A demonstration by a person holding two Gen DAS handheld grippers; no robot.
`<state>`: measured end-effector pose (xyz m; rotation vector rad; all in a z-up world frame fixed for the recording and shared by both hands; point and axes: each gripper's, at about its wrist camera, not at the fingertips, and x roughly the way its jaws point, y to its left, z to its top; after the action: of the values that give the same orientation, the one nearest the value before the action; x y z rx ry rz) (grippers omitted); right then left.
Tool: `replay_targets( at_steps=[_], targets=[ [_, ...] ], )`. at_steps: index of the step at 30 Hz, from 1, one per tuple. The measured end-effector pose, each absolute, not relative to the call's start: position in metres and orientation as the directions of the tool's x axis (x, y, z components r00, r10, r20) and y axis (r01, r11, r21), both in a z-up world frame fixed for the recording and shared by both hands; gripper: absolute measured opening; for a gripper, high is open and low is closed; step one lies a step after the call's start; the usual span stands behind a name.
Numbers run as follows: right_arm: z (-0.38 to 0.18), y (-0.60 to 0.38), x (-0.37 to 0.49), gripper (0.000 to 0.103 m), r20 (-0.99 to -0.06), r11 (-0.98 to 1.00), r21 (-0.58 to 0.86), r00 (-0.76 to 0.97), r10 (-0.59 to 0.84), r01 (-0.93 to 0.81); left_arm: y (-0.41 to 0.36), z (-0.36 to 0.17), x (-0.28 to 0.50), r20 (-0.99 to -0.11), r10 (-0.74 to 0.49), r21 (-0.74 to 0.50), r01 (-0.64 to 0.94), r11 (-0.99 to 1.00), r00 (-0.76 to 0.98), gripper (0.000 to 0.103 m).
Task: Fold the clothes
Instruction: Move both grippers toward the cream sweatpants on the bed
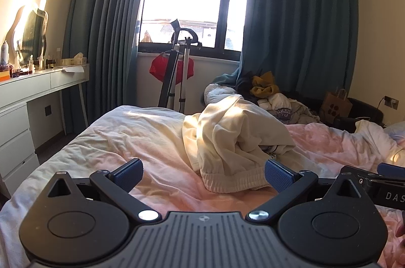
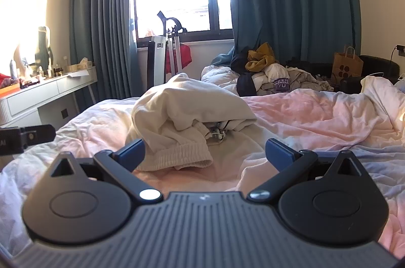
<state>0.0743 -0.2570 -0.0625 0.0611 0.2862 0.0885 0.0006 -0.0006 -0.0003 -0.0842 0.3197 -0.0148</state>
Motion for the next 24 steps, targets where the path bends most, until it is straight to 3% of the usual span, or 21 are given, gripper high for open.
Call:
replay_targets(
  at_steps=[24],
  targets=[
    [-0.0614,-0.2606,0.0734,0.103,-0.266,0.991,0.114,0.960,0.093,-0.064,-0.0064,-0.0078,0.0046,-0.337,-0.037,-0.042,0.024,0.999,0.941,0.103]
  ],
)
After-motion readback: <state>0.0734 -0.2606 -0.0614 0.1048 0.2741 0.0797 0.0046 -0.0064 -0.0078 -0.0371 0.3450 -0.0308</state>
